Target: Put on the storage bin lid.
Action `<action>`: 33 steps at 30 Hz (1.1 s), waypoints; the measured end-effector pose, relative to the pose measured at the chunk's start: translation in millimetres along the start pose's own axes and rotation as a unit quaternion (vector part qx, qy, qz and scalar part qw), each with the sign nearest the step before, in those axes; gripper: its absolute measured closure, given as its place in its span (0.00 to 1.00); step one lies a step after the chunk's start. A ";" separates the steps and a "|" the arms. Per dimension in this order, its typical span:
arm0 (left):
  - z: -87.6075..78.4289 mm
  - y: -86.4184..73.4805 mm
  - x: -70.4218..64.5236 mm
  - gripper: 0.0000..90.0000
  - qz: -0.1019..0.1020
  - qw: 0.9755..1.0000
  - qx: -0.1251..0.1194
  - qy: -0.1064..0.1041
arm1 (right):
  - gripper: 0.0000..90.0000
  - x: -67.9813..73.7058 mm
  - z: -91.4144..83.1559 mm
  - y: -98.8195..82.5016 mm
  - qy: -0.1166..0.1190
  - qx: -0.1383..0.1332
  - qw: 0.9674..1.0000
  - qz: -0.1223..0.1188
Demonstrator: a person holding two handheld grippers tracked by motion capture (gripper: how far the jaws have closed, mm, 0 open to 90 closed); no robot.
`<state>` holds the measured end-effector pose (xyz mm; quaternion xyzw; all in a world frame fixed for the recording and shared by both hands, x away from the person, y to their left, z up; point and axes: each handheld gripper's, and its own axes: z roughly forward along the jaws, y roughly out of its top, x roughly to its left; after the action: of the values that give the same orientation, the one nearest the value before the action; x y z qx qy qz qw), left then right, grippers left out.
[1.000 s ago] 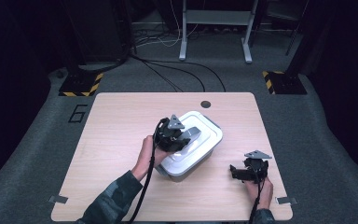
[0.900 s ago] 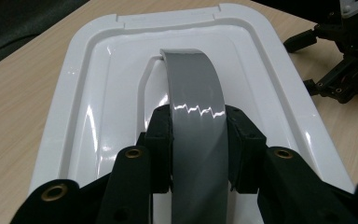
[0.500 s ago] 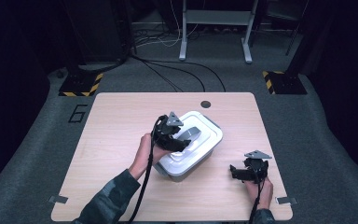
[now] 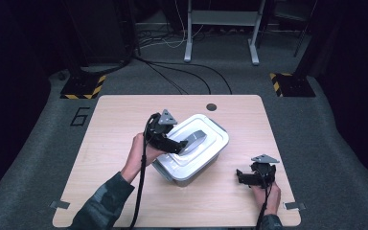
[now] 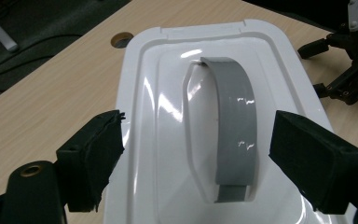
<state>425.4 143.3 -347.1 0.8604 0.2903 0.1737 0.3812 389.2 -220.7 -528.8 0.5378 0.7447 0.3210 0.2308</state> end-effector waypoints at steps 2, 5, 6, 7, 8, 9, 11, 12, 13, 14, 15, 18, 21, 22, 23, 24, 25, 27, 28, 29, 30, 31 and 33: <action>-5.4 -2.3 4.1 0.16 -0.006 1.000 -0.002 0.004 | 0.03 0.0 0.0 0.0 0.000 0.000 1.000 0.000; -15.4 -8.8 13.9 0.15 -0.016 1.000 -0.008 0.014 | 0.03 0.0 0.0 0.0 0.000 0.000 1.000 0.000; -15.4 -8.8 13.9 0.15 -0.016 1.000 -0.008 0.014 | 0.03 0.0 0.0 0.0 0.000 0.000 1.000 0.000; -18.2 -10.5 16.8 0.15 -0.018 1.000 -0.009 0.017 | 0.03 0.0 0.0 0.0 0.000 0.000 1.000 0.000; -23.4 -14.5 22.1 0.15 -0.024 0.999 -0.013 0.022 | 0.03 0.0 0.0 0.0 0.000 0.000 1.000 0.000; -25.3 -15.8 24.0 0.14 -0.028 0.999 -0.013 0.024 | 0.03 0.0 0.0 0.0 0.000 0.000 1.000 0.000; -29.2 -18.9 29.2 0.13 -0.029 0.999 -0.013 0.030 | 0.03 0.0 0.0 0.0 0.000 0.000 1.000 0.000; -31.3 -20.8 31.8 0.13 -0.030 0.999 -0.012 0.031 | 0.03 0.0 0.0 0.0 0.000 0.000 1.000 0.000; -33.5 -23.3 34.1 0.12 -0.037 0.999 -0.013 0.035 | 0.03 0.0 0.0 0.0 0.000 0.000 1.000 0.000; -34.7 -25.0 35.8 0.12 -0.038 0.998 -0.015 0.037 | 0.03 0.0 0.1 0.0 0.000 0.000 1.000 0.000; -36.8 -27.2 38.3 0.12 -0.038 0.998 -0.013 0.038 | 0.03 0.0 0.0 0.0 0.000 0.000 1.000 0.000; -41.9 -36.3 45.2 0.11 -0.049 0.998 -0.012 0.046 | 0.03 0.0 0.1 0.0 0.000 0.000 1.000 0.000; -45.0 -47.5 49.5 0.09 -0.054 0.997 -0.007 0.054 | 0.03 0.0 0.0 0.0 0.000 0.000 1.000 0.000; -45.0 -47.5 49.5 0.08 -0.054 0.997 -0.007 0.054 | 0.03 0.0 0.0 0.0 0.000 0.000 1.000 0.000; -46.3 -50.7 50.9 0.08 -0.056 0.997 -0.003 0.053 | 0.03 0.0 0.0 0.0 0.000 0.000 1.000 0.000; -47.8 -56.8 53.1 0.07 -0.059 0.997 0.000 0.057 | 0.03 0.0 0.0 0.0 0.000 0.000 1.000 0.000; -48.6 -60.3 54.6 0.06 -0.062 0.996 0.000 0.059 | 0.03 0.0 0.1 0.0 0.000 0.000 1.000 0.000; -50.1 -66.8 58.2 0.05 -0.066 0.996 0.005 0.063 | 0.03 0.0 0.0 0.0 0.000 0.000 1.000 0.000; -50.9 -70.1 59.4 0.05 -0.070 0.995 0.006 0.065 | 0.03 0.0 0.1 0.0 0.000 0.000 1.000 0.000; -51.5 -73.7 60.8 0.05 -0.071 0.995 0.008 0.066 | 0.03 0.0 0.0 0.0 0.000 0.000 1.000 0.000; -51.9 -77.2 61.9 0.04 -0.072 0.995 0.009 0.069 | 0.03 0.0 0.0 0.0 0.000 0.000 1.000 0.000; -52.1 -81.0 62.8 0.04 -0.075 0.995 0.011 0.072 | 0.03 0.0 0.0 0.0 0.000 0.000 1.000 0.000; -52.2 -90.1 65.5 0.03 -0.081 0.994 0.013 0.076 | 0.03 0.0 0.1 0.0 0.000 0.000 1.000 0.000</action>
<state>415.7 262.4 -376.4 0.8232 0.3892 0.2037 0.3597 389.3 -220.7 -528.8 0.5380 0.7445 0.3211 0.2308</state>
